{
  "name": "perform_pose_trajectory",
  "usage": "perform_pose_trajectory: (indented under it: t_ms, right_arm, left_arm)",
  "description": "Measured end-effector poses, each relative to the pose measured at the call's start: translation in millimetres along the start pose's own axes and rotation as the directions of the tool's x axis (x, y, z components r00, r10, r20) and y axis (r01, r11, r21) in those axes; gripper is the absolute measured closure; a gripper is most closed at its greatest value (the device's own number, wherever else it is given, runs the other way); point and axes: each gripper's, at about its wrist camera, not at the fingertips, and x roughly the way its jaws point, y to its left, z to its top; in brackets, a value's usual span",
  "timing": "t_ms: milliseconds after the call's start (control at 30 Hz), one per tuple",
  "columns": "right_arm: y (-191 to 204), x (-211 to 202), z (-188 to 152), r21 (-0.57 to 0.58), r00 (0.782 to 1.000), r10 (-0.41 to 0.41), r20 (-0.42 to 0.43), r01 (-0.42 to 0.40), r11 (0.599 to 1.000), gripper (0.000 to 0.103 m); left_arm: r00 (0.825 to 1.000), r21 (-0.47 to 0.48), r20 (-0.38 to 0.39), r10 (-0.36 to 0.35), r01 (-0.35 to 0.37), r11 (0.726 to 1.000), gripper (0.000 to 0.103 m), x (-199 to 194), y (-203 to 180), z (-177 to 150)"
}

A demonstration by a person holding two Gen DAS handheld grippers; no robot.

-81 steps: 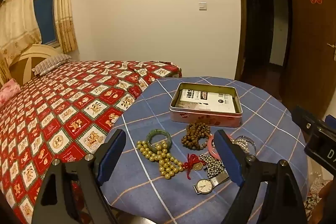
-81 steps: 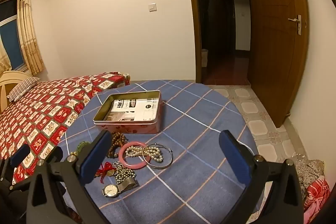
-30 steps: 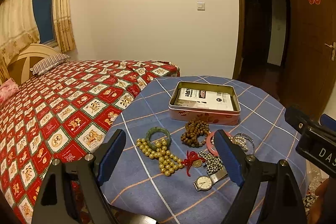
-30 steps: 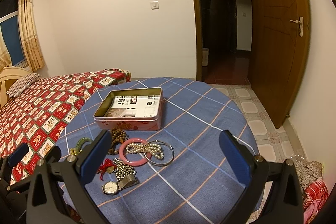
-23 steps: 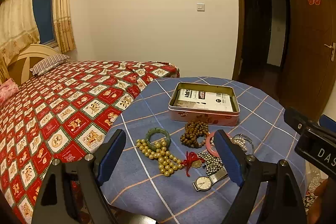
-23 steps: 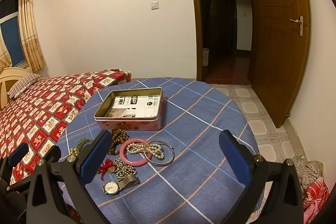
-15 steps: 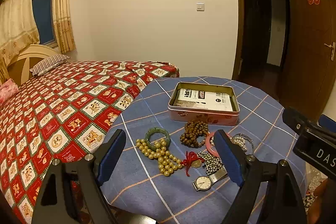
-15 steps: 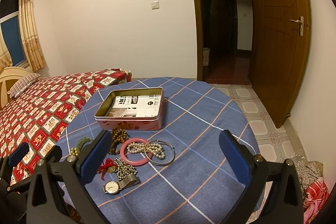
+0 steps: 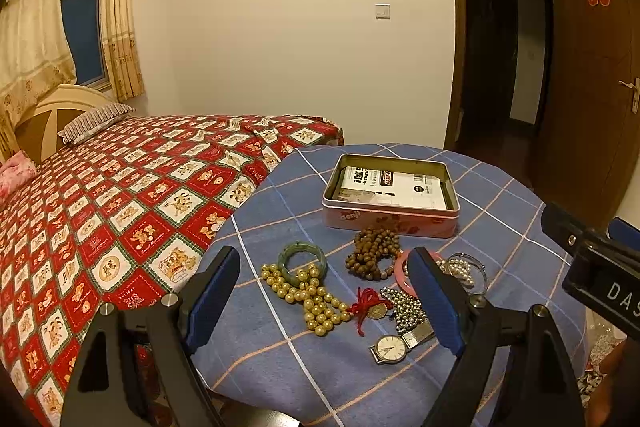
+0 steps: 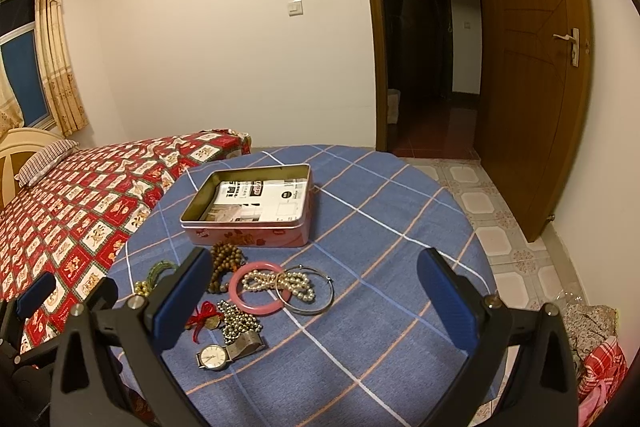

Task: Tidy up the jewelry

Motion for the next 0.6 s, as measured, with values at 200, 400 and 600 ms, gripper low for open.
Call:
perform_pose_trajectory:
  t_ms: [200, 400, 600]
  right_arm:
    - [0, 6, -1, -0.004, 1.0, 0.003, -0.012, -0.004, 1.0, 0.0]
    - [1, 12, -3, -0.005, 1.0, 0.003, -0.025, -0.004, 1.0, 0.0]
    - [-2, 15, -3, -0.012, 1.0, -0.003, -0.023, 0.002, 1.0, 0.0]
  left_arm:
    - [1.0, -0.005, -0.013, 0.001, -0.001, 1.0, 0.017, 5, 4, -2]
    - [1.0, -0.007, -0.02, 0.0, 0.0, 1.0, 0.017, 9, 4, -1]
    - [1.0, -0.006, -0.01, -0.016, 0.016, 1.0, 0.017, 14, 6, -1]
